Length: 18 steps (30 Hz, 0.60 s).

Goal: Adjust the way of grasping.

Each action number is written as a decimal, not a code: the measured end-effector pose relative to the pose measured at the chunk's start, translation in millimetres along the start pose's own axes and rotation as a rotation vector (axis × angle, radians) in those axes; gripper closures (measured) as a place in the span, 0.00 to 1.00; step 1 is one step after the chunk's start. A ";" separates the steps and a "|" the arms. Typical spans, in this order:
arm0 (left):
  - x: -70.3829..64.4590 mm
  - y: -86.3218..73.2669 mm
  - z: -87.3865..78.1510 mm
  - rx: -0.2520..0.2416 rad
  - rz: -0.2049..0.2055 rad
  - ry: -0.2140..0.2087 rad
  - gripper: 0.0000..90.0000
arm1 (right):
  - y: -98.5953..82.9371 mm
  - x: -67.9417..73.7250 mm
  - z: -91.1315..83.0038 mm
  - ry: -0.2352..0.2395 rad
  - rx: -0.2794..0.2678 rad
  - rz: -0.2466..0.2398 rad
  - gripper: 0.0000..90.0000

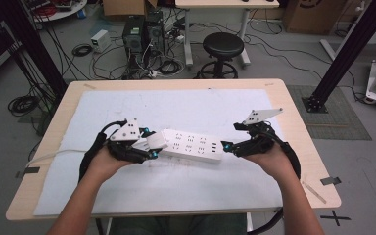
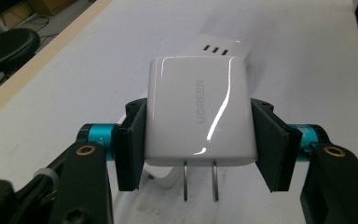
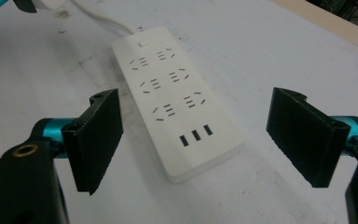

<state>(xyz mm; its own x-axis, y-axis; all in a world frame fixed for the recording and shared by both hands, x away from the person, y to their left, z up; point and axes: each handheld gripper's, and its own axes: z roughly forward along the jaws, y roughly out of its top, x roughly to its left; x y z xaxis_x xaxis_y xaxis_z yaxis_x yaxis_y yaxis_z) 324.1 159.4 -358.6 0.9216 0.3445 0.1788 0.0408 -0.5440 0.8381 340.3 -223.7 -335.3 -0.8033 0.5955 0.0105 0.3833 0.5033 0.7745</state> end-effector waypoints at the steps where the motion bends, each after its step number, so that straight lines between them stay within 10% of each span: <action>1: -5.0 -0.1 2.4 -0.006 0.008 -0.006 0.47 | -0.3 2.9 0.9 0.008 0.002 0.003 0.21; 13: -47.6 4.4 24.0 -0.044 0.158 0.017 0.47 | 1.0 33.7 13.5 0.111 -0.001 -0.008 0.21; 18: -62.2 8.5 28.3 -0.072 0.216 0.043 0.47 | 2.8 51.2 27.4 0.242 -0.037 0.029 0.21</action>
<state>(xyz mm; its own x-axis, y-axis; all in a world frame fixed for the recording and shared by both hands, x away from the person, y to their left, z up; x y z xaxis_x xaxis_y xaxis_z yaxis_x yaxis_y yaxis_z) 278.1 111.7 -377.1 0.8885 0.2595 0.3786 -0.1845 -0.5533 0.8123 312.7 -174.7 -350.0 -0.8798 0.4398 0.1806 0.3941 0.4623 0.7943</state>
